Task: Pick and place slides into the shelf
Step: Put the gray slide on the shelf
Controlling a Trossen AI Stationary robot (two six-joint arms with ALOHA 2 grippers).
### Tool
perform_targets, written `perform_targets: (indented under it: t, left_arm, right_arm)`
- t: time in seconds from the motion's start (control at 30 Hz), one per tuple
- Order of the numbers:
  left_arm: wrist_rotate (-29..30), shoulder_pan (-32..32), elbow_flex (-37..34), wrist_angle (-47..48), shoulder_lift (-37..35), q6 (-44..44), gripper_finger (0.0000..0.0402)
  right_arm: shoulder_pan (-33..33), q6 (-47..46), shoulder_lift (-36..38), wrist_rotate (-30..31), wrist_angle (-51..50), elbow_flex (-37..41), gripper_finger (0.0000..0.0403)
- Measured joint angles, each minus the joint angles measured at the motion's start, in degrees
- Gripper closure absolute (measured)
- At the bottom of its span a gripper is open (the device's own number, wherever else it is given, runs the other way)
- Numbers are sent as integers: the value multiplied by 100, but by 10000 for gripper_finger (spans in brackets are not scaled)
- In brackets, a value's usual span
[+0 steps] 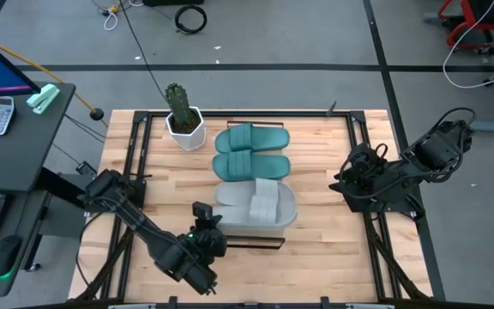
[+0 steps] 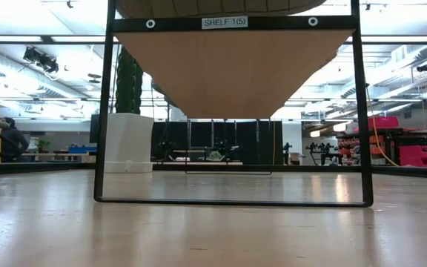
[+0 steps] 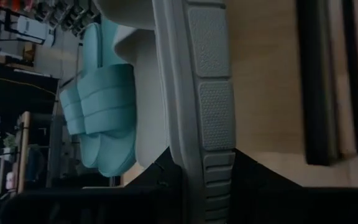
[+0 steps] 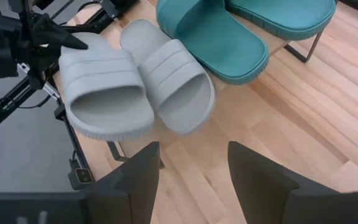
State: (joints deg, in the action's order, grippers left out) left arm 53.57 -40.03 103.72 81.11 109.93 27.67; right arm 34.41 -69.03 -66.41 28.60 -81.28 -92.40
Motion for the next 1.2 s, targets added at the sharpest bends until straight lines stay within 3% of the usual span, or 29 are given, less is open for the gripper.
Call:
perform_targets:
  t: [0.93,1.2]
  left_arm:
    - [-491,193,-4,-348,-7,-130,332]
    - [-368,141,-11,-335,-7,-130,332]
  right_arm:
    - [0,22,-9,11,9,0,207]
    - [0,75,-9,9,11,0,207]
